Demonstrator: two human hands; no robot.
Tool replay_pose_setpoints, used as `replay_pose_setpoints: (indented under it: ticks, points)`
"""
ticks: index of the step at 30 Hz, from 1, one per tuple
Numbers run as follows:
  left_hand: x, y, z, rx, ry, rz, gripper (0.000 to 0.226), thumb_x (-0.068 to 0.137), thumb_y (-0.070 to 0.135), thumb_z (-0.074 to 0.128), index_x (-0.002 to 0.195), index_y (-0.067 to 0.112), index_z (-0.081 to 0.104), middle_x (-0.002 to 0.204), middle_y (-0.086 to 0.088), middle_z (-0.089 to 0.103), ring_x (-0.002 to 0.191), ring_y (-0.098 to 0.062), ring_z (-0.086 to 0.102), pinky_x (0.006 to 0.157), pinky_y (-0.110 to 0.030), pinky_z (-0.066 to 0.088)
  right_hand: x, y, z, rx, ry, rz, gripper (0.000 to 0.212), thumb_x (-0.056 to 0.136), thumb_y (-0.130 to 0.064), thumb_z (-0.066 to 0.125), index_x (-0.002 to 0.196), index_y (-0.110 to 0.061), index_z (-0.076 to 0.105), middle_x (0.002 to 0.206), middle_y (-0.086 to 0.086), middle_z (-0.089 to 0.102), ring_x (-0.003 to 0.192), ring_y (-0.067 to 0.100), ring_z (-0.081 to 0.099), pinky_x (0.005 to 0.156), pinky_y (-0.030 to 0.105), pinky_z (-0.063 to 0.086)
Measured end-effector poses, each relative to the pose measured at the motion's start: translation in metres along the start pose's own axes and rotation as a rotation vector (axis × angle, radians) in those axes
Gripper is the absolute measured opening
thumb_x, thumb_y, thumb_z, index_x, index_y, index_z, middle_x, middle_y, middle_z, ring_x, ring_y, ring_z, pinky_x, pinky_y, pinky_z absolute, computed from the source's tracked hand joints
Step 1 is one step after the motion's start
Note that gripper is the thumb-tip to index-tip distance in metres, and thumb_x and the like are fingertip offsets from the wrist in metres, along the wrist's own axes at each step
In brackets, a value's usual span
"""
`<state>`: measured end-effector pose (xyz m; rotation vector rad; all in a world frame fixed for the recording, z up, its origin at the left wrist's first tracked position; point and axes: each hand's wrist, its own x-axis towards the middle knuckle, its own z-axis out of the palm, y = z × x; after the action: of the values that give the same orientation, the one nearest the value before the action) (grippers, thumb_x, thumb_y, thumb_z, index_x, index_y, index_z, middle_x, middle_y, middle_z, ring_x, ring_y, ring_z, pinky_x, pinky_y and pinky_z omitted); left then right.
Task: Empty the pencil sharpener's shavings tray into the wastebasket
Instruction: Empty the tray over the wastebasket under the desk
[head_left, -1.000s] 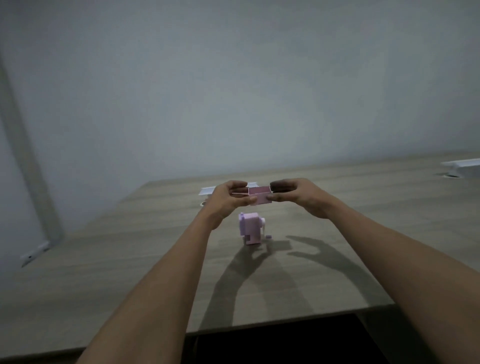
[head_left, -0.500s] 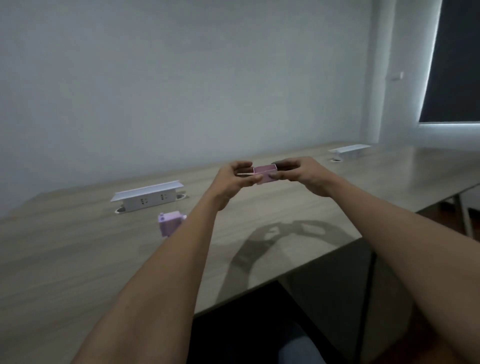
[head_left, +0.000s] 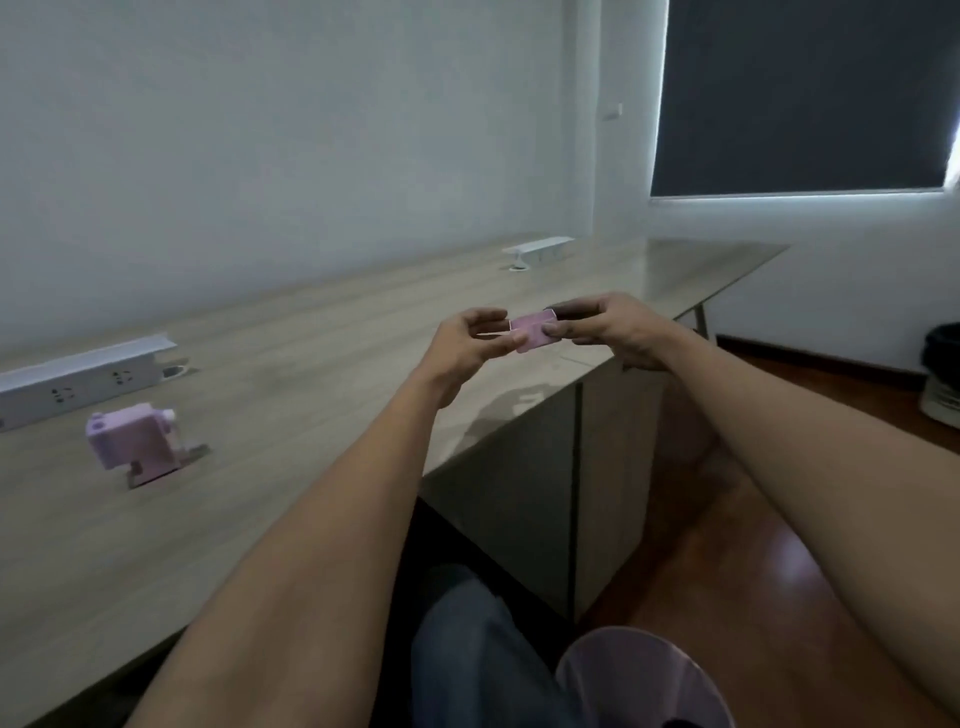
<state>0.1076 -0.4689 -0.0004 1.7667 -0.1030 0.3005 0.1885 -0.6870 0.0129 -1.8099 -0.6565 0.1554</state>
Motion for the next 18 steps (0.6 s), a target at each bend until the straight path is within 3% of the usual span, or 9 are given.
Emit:
replay_pose_setpoints:
  ticks: [7, 12, 15, 18]
  points:
    - [0.010, -0.030, 0.068, -0.018, -0.082, -0.029, 0.063, 0.080, 0.010, 0.082, 0.135, -0.005, 0.056, 0.126, -0.019, 0.067, 0.113, -0.026, 0.067, 0.101, -0.034, 0.054, -0.037, 0.052, -0.043, 0.036, 0.061, 0.096, 0.062, 0.075, -0.023, 0.086, 0.132, -0.008, 0.065, 0.124, 0.001, 0.072, 0.119, 0.013, 0.064, 0.094, 0.024, 0.050]
    - [0.005, -0.057, 0.107, 0.010, -0.134, -0.039, 0.060, 0.082, 0.009, 0.080, 0.135, -0.005, 0.056, 0.121, -0.016, 0.067, 0.103, -0.019, 0.067, 0.082, -0.012, 0.056, -0.059, 0.098, -0.060, 0.080, 0.095, 0.197, 0.066, 0.067, -0.026, 0.091, 0.127, -0.011, 0.067, 0.124, 0.003, 0.072, 0.120, 0.016, 0.064, 0.105, 0.032, 0.048]
    - [-0.004, -0.080, 0.122, 0.005, -0.166, -0.076, 0.062, 0.080, 0.011, 0.082, 0.135, -0.003, 0.057, 0.122, -0.014, 0.068, 0.108, -0.019, 0.068, 0.082, -0.012, 0.056, -0.072, 0.126, -0.061, 0.088, 0.068, 0.272, 0.073, 0.055, -0.032, 0.095, 0.122, -0.013, 0.071, 0.122, 0.003, 0.074, 0.117, 0.015, 0.066, 0.102, 0.030, 0.050]
    - [-0.016, -0.109, 0.134, -0.008, -0.171, -0.149, 0.063, 0.079, 0.013, 0.083, 0.135, 0.000, 0.057, 0.125, -0.013, 0.068, 0.112, -0.018, 0.069, 0.086, -0.017, 0.056, -0.085, 0.153, -0.057, 0.116, 0.051, 0.340, 0.069, 0.059, -0.027, 0.094, 0.122, -0.010, 0.070, 0.118, 0.005, 0.075, 0.111, 0.015, 0.070, 0.094, 0.028, 0.053]
